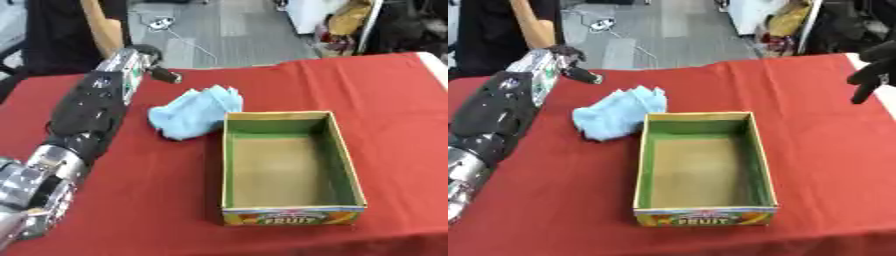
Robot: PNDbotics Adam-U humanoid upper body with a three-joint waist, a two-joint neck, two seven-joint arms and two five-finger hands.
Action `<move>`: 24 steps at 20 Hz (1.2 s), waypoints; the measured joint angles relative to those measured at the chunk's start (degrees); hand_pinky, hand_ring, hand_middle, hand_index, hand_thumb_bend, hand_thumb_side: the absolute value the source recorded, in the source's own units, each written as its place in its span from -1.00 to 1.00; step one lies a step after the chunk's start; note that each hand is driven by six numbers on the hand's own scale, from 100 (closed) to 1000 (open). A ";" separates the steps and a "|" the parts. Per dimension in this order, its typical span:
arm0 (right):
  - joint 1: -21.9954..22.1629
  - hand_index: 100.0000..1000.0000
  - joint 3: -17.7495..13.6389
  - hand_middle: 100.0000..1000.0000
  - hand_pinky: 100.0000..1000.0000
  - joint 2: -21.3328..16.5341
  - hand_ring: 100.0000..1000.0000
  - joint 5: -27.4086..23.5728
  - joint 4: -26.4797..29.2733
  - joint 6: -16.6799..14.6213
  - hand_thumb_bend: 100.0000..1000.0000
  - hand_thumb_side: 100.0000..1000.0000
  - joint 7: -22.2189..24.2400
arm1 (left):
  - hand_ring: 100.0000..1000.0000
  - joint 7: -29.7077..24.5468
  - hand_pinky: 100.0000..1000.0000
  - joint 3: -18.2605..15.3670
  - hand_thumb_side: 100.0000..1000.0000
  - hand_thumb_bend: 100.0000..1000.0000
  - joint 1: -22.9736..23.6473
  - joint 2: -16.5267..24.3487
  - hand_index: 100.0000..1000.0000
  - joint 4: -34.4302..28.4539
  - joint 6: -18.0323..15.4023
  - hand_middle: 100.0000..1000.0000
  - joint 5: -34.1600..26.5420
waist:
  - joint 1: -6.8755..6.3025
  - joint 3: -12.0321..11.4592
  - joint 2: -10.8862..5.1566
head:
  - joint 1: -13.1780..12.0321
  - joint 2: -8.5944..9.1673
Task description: Pick up objects on the table and place them in the box.
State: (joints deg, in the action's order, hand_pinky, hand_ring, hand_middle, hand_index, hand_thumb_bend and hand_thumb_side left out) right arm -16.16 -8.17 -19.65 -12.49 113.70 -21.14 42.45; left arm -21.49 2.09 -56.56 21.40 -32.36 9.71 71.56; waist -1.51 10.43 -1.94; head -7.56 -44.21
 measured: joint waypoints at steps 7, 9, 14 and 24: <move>-0.37 0.88 0.23 0.47 -0.12 0.00 0.26 -0.25 0.00 -0.02 -0.45 0.19 0.02 | 0.06 -1.79 0.00 1.91 0.61 0.42 1.34 -2.34 0.87 -1.69 -3.65 0.72 -2.23 | 0.00 0.01 0.15 | 0.00 0.00; -0.41 0.88 0.23 0.47 -0.12 0.00 0.26 -0.35 0.00 -0.02 -0.45 0.19 0.02 | 0.07 -2.36 0.01 2.56 0.63 0.44 2.09 -3.01 0.86 -2.02 -4.38 0.72 -2.74 | 0.00 0.02 0.24 | 0.00 0.00; -1.08 0.88 0.24 0.47 -0.12 0.01 0.27 -0.45 0.00 -0.03 -0.46 0.19 0.02 | 0.06 -3.10 0.00 3.60 0.67 0.45 4.77 -5.04 0.85 -1.94 -5.30 0.70 -2.82 | 0.00 0.15 0.60 | 0.00 0.00; -1.44 0.88 0.24 0.47 -0.12 0.08 0.27 -0.64 0.00 -0.08 -0.46 0.19 -0.02 | -0.14 -1.14 -0.10 2.80 0.45 0.23 7.55 -6.01 0.51 -0.61 -4.48 0.24 -2.55 | 0.22 0.35 0.91 | -0.05 0.00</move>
State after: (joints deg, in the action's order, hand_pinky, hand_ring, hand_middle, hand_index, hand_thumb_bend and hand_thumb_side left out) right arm -17.60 -7.92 -19.57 -13.13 113.70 -21.22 42.43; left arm -22.63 4.89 -49.01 15.39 -32.97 5.23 69.01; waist -1.29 10.78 -1.03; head -7.61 -44.21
